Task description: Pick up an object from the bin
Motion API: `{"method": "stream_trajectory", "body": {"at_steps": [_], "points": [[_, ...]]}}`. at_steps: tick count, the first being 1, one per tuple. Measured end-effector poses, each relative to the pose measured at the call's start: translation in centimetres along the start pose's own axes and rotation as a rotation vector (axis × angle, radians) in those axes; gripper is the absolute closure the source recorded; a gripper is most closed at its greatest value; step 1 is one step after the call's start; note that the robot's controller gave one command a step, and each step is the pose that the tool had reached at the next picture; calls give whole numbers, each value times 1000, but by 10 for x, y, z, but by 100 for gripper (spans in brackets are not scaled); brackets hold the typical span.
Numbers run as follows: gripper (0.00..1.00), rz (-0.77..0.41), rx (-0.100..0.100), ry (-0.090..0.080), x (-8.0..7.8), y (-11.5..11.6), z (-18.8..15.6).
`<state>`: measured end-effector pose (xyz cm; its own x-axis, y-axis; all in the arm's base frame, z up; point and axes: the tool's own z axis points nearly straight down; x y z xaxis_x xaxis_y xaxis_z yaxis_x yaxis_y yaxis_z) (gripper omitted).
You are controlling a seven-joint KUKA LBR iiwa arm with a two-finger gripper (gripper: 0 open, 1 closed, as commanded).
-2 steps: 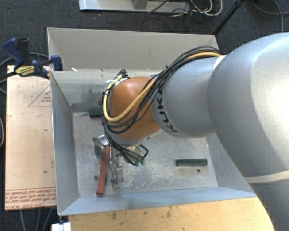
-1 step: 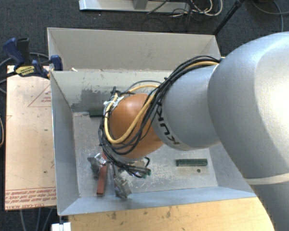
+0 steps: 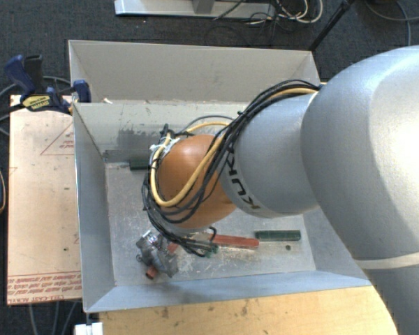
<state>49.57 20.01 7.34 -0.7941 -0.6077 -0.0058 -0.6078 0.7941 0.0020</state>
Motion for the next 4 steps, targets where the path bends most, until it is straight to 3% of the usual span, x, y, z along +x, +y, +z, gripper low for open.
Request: {"method": "stream_trajectory", "body": {"at_steps": [1, 2, 3, 4], "points": [[0, 1, 1, 0, 1, -1, 2], [0, -3, 4, 4, 35, -53, 3], [0, -199, 2, -3, 4, 0, -82], [0, -131, 5, -1, 43, -40, -2]]}}
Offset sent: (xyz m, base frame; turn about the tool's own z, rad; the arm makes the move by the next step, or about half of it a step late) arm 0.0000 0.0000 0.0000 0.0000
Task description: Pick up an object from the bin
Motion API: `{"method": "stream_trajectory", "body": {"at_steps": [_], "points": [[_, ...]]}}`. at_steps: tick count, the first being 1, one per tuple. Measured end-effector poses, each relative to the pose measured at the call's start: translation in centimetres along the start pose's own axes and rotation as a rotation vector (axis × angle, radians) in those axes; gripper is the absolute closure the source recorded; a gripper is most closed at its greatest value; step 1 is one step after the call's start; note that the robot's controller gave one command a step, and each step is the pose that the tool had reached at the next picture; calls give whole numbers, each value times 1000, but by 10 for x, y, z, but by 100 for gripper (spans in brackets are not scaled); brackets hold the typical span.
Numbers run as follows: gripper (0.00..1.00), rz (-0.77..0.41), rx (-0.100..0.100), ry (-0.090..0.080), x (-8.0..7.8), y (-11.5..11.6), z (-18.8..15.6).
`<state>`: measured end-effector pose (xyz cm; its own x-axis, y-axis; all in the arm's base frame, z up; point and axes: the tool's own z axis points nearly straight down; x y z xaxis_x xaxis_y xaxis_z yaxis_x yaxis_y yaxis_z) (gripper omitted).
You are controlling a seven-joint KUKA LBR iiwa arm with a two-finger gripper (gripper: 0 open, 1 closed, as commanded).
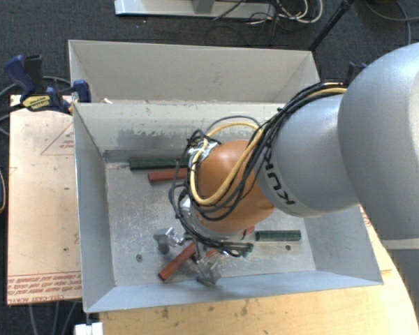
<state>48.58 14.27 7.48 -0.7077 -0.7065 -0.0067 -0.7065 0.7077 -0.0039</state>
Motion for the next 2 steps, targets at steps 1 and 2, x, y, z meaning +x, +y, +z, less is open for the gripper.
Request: {"method": "stream_trajectory", "body": {"at_steps": [1, 2], "points": [[100, -3, -4, 3, -1, 3, -2], [100, -8, 2, -4, -18, -36, -125]]}}
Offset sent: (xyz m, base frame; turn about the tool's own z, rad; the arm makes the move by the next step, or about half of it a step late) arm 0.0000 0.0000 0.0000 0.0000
